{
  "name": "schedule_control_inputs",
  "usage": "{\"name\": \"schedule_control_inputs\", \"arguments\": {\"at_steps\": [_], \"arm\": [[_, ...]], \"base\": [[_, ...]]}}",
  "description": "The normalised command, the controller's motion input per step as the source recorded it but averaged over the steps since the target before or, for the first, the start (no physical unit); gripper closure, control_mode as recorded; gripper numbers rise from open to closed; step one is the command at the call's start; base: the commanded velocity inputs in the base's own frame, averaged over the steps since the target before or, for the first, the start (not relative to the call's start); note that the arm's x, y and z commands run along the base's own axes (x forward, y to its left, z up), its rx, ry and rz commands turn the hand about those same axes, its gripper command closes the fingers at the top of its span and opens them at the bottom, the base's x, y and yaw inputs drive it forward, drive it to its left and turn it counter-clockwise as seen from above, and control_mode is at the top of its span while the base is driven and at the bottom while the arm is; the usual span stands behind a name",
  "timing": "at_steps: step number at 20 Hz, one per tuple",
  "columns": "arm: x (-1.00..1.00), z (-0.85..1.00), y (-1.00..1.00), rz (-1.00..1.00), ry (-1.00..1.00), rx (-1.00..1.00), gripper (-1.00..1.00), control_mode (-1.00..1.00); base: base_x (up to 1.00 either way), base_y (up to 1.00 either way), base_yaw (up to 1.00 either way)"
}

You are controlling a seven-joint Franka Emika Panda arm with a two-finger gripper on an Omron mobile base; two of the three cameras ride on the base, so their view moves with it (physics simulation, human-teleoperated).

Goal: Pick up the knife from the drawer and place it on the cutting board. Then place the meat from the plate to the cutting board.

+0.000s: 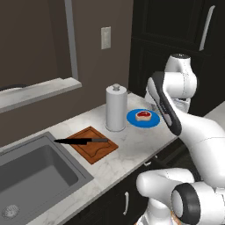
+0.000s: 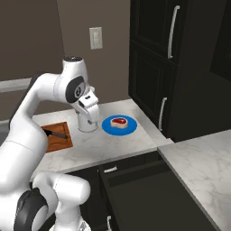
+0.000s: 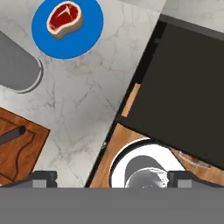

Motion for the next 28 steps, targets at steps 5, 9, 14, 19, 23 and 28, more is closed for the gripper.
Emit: {"name": "schedule_control_inputs", "arguments": {"at_steps": [5,9,14,19,23,28], "arm": [[0.38,0.00,-0.35,0.01,-0.03,-0.01,-1.00,-1.00],[0.54,-0.03,-0.06,0.00,-0.07,0.00,-1.00,-1.00],[0.40,-0.13,-0.09,0.01,0.00,0.00,-1.00,-1.00],[0.21,-0.18,-0.01,0.00,0.00,0.00,-1.00,-1.00],[0.18,-0.29,0.00,-0.05,0.00,0.00,-1.00,-1.00],[0.17,-0.34,-0.01,-0.15,0.00,0.00,-1.00,-1.00]], "base": [[0.00,0.00,0.00],[0.00,0.00,0.00],[0.00,0.00,0.00],[0.00,0.00,0.00],[0.00,0.00,0.00],[0.00,0.00,0.00]]}}
